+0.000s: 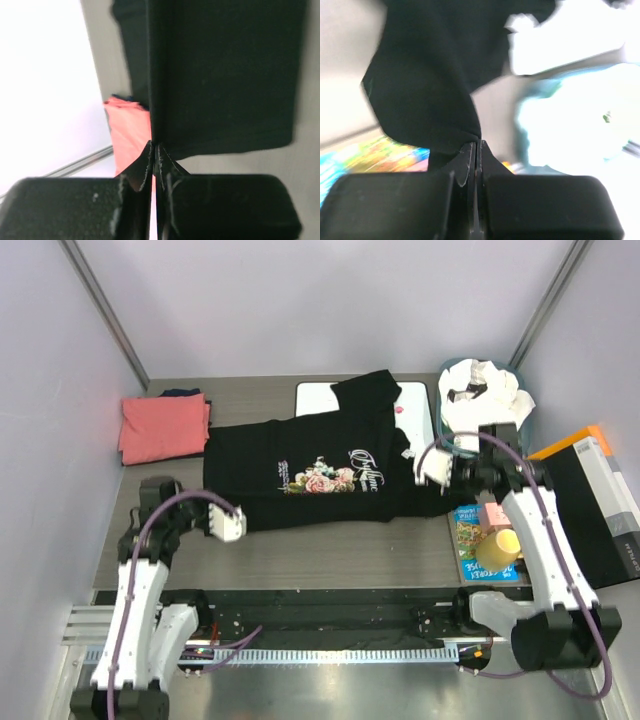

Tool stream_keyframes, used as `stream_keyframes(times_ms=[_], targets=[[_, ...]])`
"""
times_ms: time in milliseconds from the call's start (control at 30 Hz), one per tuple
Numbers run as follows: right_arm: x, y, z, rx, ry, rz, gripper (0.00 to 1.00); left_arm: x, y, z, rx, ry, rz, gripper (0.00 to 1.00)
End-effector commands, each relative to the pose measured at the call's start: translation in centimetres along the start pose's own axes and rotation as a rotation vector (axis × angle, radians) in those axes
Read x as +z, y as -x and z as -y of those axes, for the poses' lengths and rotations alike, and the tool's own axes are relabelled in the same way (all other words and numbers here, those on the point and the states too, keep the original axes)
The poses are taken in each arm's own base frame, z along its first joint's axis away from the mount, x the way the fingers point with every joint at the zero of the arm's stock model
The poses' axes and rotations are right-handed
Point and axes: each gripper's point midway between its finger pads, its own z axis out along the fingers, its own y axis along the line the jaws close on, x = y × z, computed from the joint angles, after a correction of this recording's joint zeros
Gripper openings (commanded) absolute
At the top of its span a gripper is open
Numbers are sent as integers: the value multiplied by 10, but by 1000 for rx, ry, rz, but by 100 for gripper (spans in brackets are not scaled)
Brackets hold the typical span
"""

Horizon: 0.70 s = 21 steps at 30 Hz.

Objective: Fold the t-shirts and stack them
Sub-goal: Flatten out the tshirt

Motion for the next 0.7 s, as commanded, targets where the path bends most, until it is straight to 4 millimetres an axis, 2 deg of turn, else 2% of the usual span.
stream_keyframes(times_ms=[0, 33, 67, 100, 133, 167, 200, 233, 267, 300, 333, 367, 400, 433, 467, 500, 533, 567, 600, 633, 667], targets=[[-29, 21, 188, 106, -612, 79, 1, -8, -19, -148, 40, 339, -43, 0], [-35, 24, 214, 123, -701, 101, 1, -3, -30, -167, -17, 380, -77, 0], [-46, 33, 261, 120, -839, 152, 1, 15, -47, -195, -19, 438, -177, 0], [-53, 33, 283, 130, -912, 155, 1, 13, -53, -229, -18, 513, -225, 0], [-63, 39, 306, 120, -989, 181, 1, 14, -58, -251, -27, 571, -244, 0], [-67, 45, 343, 88, -1057, 197, 1, 33, -66, -271, -22, 603, -256, 0], [-76, 48, 362, 74, -1116, 206, 1, 15, -65, -311, -10, 709, -274, 0], [-81, 49, 382, 71, -1175, 206, 1, 12, -64, -334, 2, 770, -279, 0], [-137, 70, 412, 26, -1333, 256, 1, 31, -67, -358, 41, 831, -280, 0], [-117, 64, 434, 14, -1347, 235, 1, -12, -64, -410, 51, 999, -326, 0], [-137, 67, 448, 7, -1421, 234, 1, -20, -67, -435, 66, 1073, -354, 0], [-216, 95, 461, -49, -1620, 310, 1, -49, -62, -467, 93, 1219, -381, 0], [-217, 97, 471, -76, -1663, 308, 1, -81, -57, -510, 112, 1388, -396, 0], [-251, 108, 470, -105, -1750, 330, 1, -110, -53, -526, 115, 1500, -421, 0], [-310, 126, 455, -155, -1906, 379, 1, -143, -45, -539, 135, 1613, -425, 0], [-332, 131, 447, -179, -1962, 385, 1, -192, -27, -551, 178, 1763, -427, 0], [-382, 144, 422, -211, -2048, 406, 1, -216, -12, -553, 231, 1829, -398, 0], [-382, 143, 415, -203, -2046, 411, 1, -250, 6, -547, 297, 1931, -384, 0], [-387, 142, 407, -192, -2031, 412, 1, -246, 10, -545, 359, 1934, -388, 0], [-439, 155, 366, -190, -2072, 464, 1, -290, 29, -533, 410, 2007, -377, 0], [-374, 140, 379, -178, -1894, 408, 1, -304, 43, -522, 484, 2048, -347, 0]])
